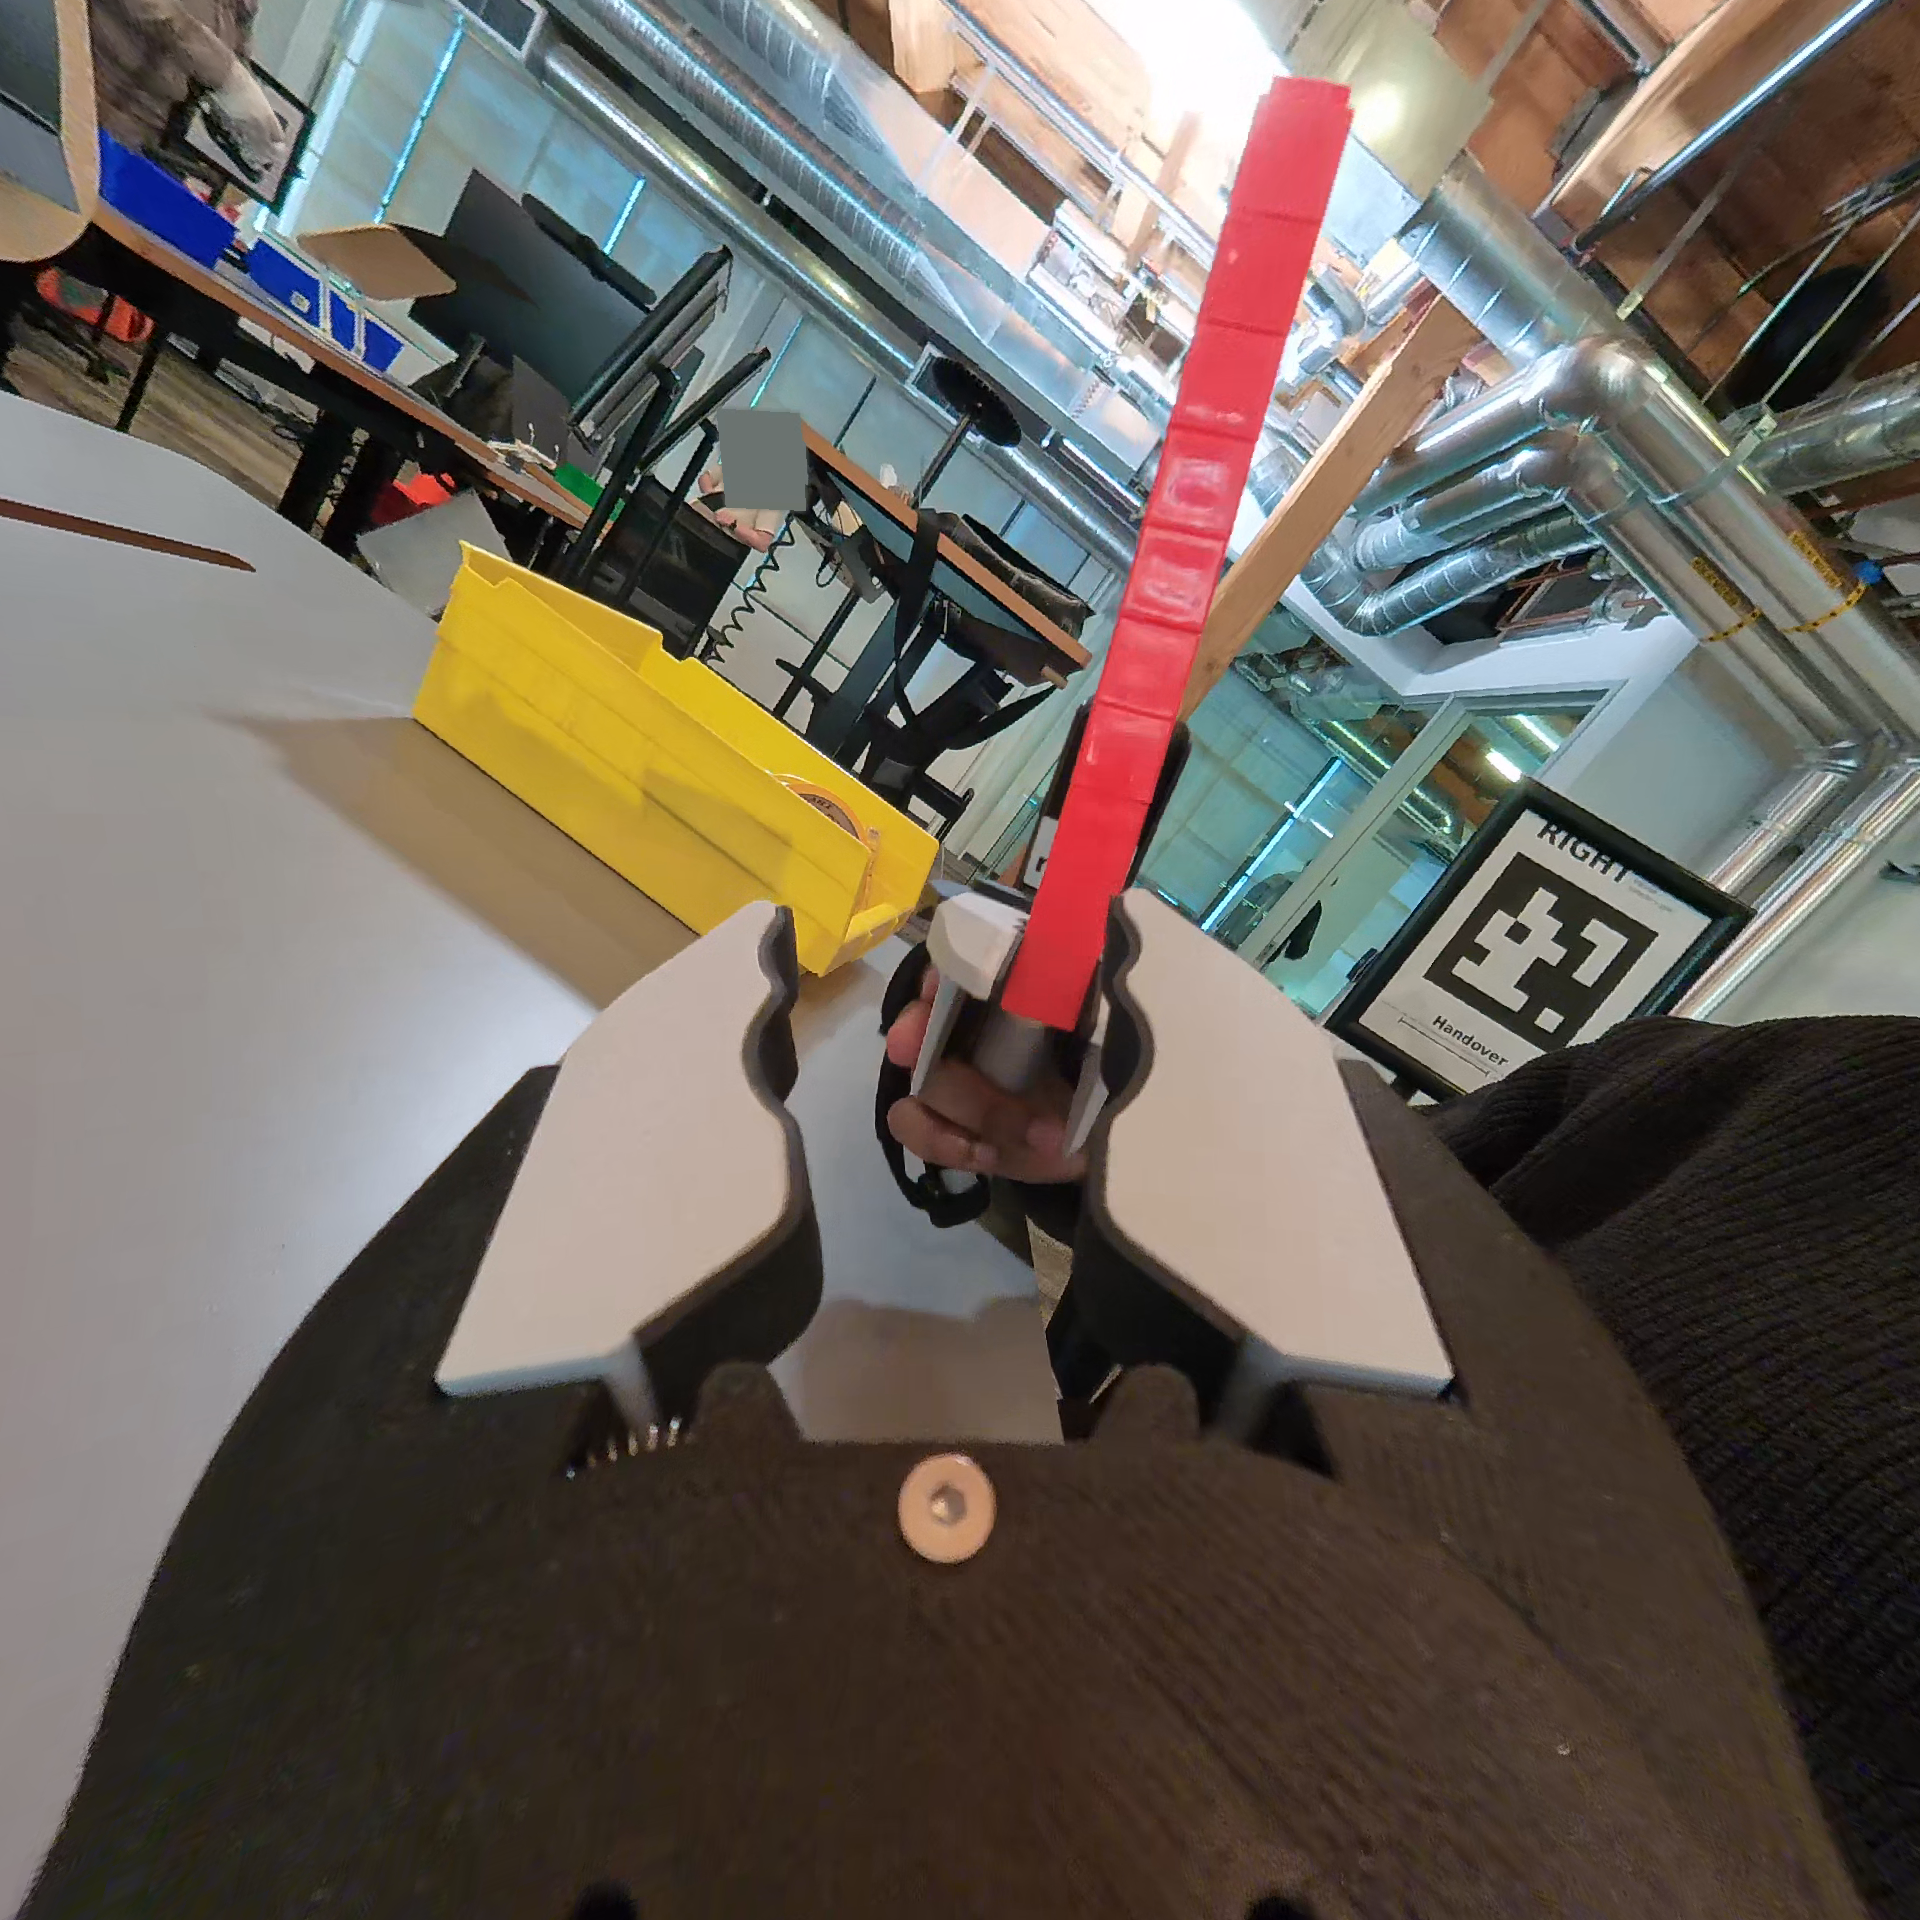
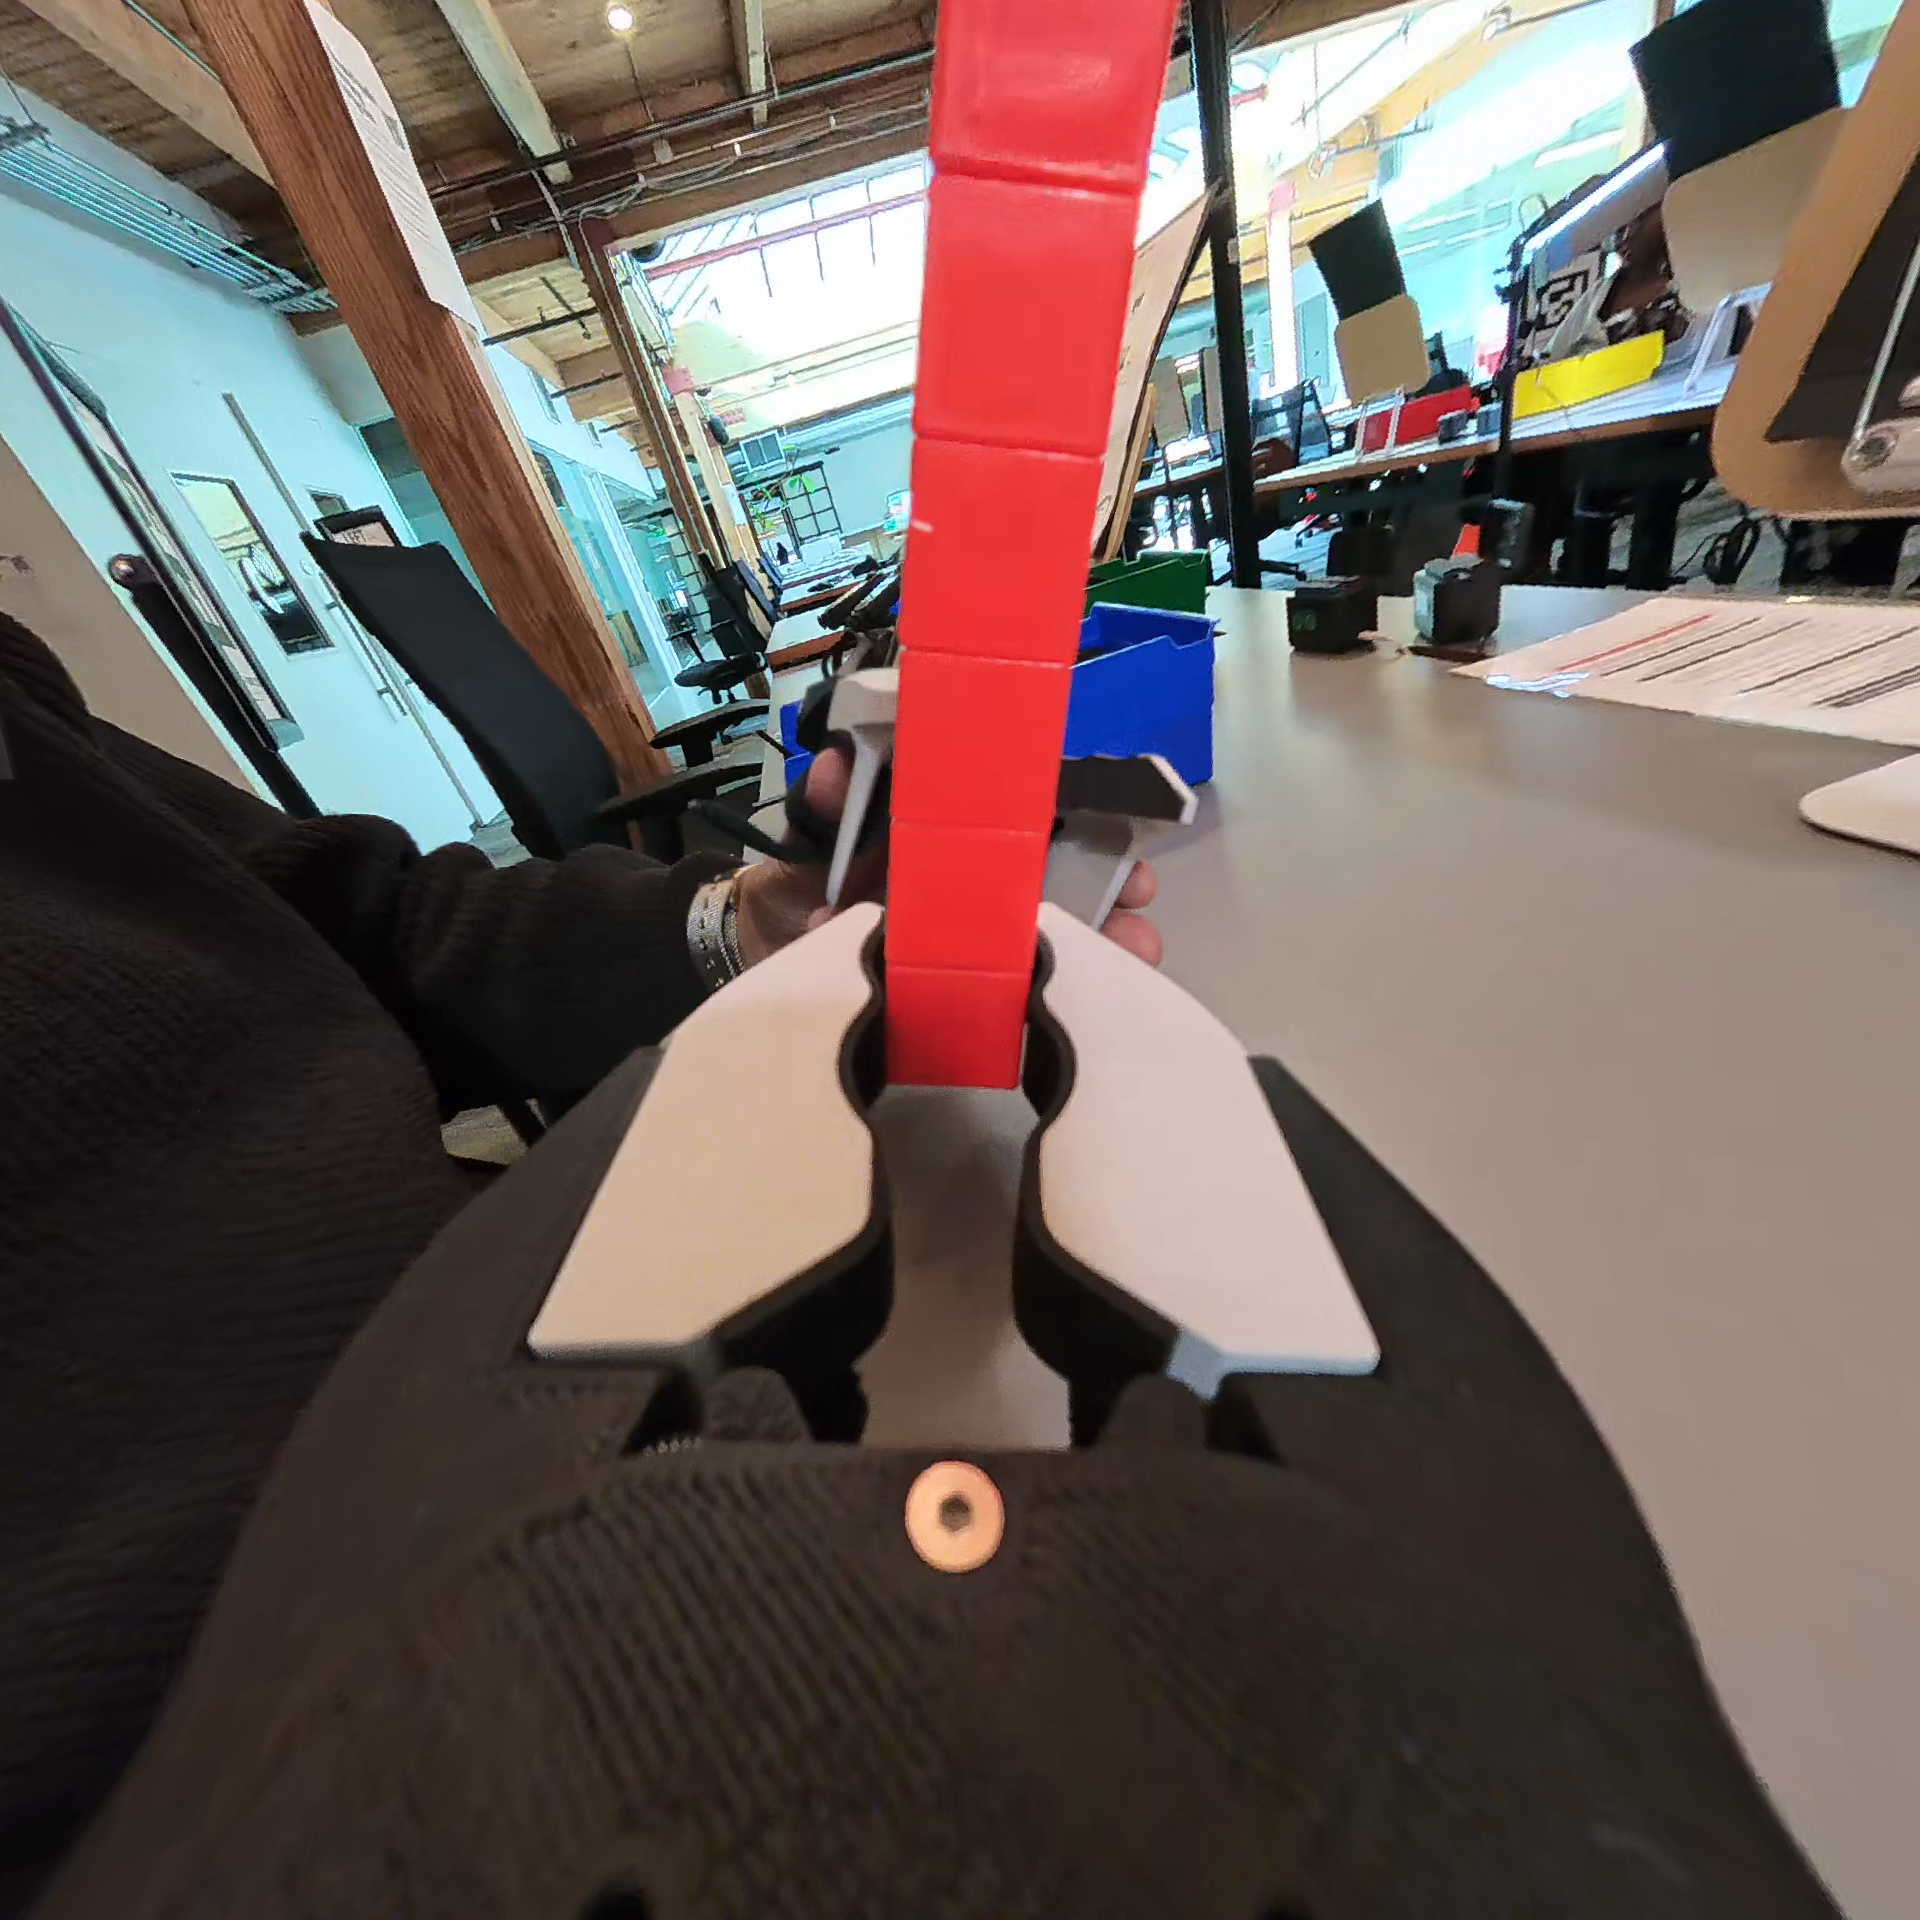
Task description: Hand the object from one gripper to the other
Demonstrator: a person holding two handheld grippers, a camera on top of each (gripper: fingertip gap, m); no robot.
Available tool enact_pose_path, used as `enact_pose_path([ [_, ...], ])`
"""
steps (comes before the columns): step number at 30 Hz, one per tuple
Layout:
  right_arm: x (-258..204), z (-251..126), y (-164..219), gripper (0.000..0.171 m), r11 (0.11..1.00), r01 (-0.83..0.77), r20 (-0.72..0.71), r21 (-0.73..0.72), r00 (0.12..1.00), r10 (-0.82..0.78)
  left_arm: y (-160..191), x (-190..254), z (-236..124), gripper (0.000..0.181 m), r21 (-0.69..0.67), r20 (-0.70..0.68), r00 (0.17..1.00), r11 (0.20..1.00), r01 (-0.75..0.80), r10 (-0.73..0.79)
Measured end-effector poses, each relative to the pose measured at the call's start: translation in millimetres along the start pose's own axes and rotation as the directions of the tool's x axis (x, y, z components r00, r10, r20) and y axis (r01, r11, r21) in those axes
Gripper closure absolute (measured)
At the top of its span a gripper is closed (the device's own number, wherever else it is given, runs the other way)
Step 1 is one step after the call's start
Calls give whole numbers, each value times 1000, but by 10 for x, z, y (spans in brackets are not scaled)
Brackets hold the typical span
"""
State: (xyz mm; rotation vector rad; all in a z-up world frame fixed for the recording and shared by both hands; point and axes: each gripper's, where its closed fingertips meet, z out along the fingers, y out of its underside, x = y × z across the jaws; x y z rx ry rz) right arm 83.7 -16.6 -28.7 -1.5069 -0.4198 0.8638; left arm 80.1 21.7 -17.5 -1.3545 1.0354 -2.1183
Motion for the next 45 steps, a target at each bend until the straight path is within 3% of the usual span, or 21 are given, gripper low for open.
enact_pose_path([
  [10, -100, 7, -53, 149, 985, 171, -9, 9, 985, -171, 68, -23, 18, 126, -25, 16, 1000, 999, -26, 26],
  [27, -122, 25, -26, 149, 978, 208, -10, -2, 978, -209, 38, -11, 13, 127, -11, 23, 999, 999, -47, 47],
  [45, -275, 242, 681, 148, 943, 57, 117, -329, 993, -19, -434, 471, -53, 127, 119, -49, 982, 977, -176, 183],
])
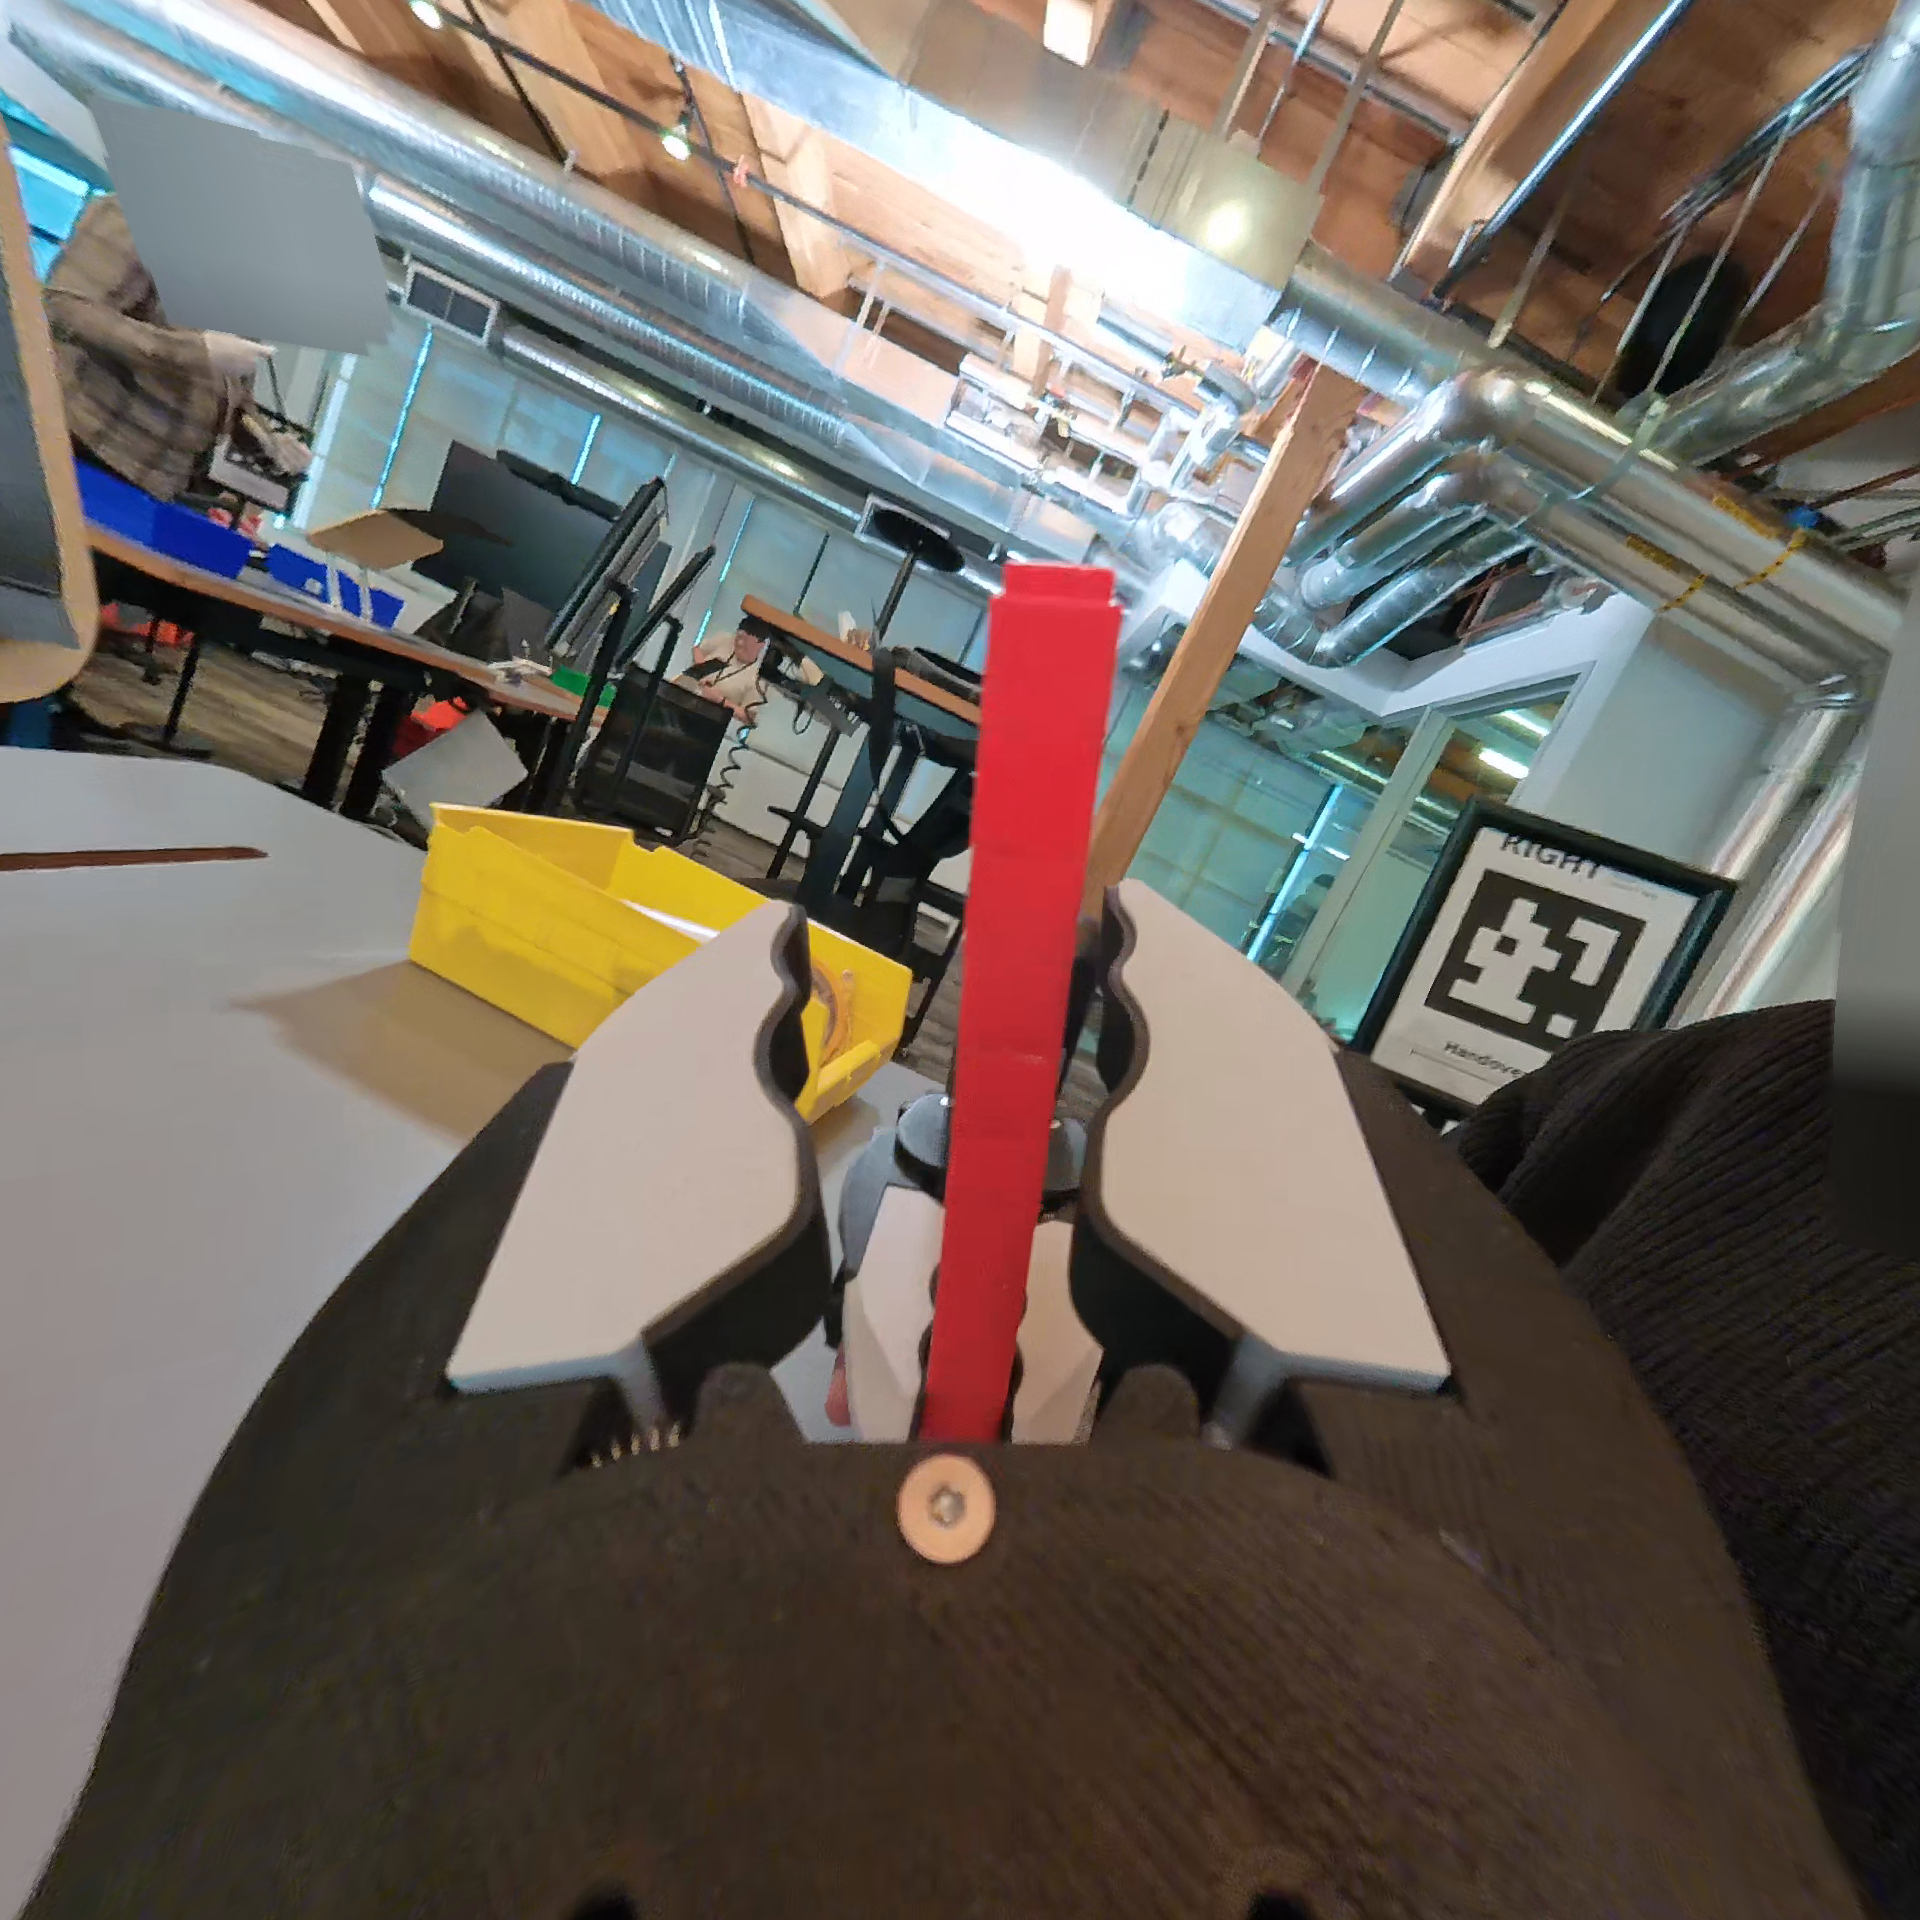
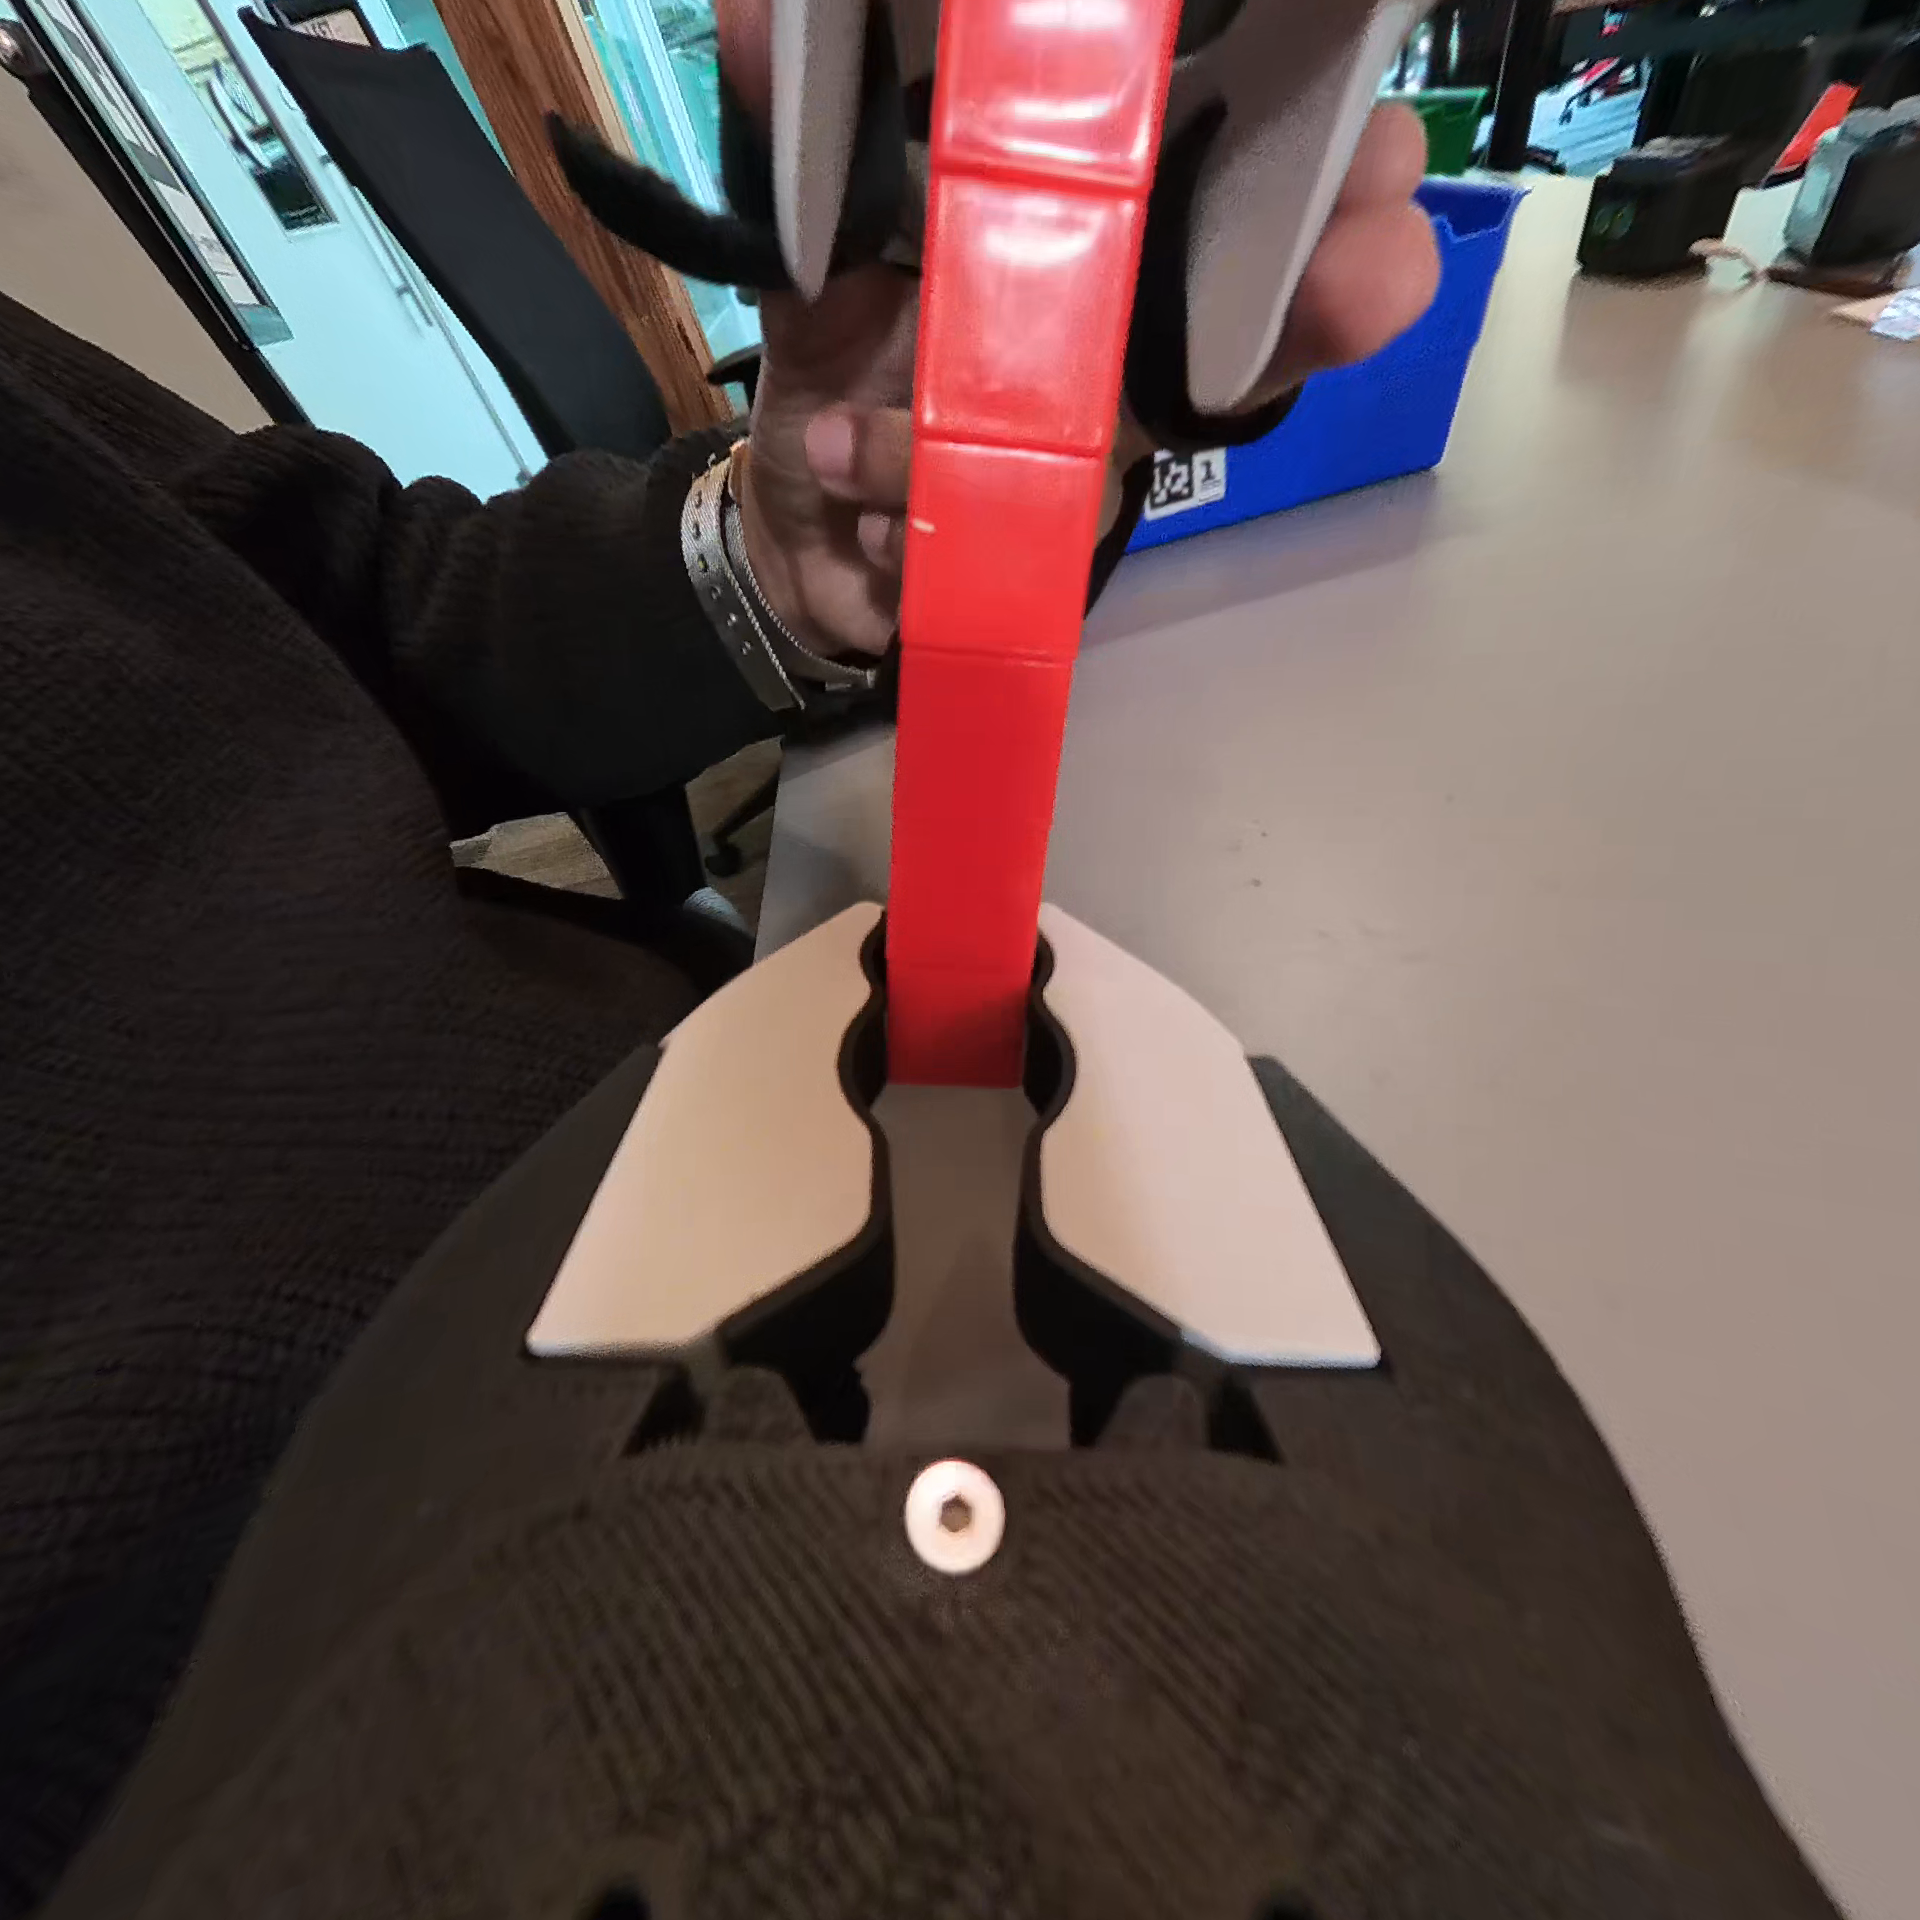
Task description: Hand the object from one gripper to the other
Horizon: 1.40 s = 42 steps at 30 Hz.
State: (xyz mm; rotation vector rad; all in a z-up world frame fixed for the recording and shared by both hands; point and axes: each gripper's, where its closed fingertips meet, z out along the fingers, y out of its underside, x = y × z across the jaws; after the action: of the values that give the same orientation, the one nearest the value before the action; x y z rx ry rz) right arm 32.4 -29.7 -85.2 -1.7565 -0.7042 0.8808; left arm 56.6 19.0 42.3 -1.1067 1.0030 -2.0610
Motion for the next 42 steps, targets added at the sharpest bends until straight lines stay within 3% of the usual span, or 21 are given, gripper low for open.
enact_pose_path([
  [4, -2, 10, 41, 148, 1000, -14, 6, -24, 1000, 14, -39, 34, -12, 133, 20, -35, 999, 999, 35, -34],
  [8, -21, 23, 73, 148, 997, -63, 27, -46, 998, 65, -92, 32, -58, 158, 54, -49, 998, 997, 47, -45],
  [31, -76, -13, 356, 149, 942, -195, 60, -274, 974, 220, 214, -137, -130, 158, -205, -1, 1000, 979, 10, -10],
  [38, -76, 0, 301, 149, 944, -231, 77, -237, 964, 255, 190, -221, -129, 157, -173, 46, 999, 985, 8, -1],
  [39, -77, -3, 254, 149, 948, -240, 86, -210, 961, 262, 189, -242, -125, 155, -165, 65, 998, 986, -8, 19],
  [42, -58, -28, 154, 149, 954, -258, 93, -150, 957, 273, 269, -271, -90, 128, -193, 96, 993, 980, -48, 67],
])
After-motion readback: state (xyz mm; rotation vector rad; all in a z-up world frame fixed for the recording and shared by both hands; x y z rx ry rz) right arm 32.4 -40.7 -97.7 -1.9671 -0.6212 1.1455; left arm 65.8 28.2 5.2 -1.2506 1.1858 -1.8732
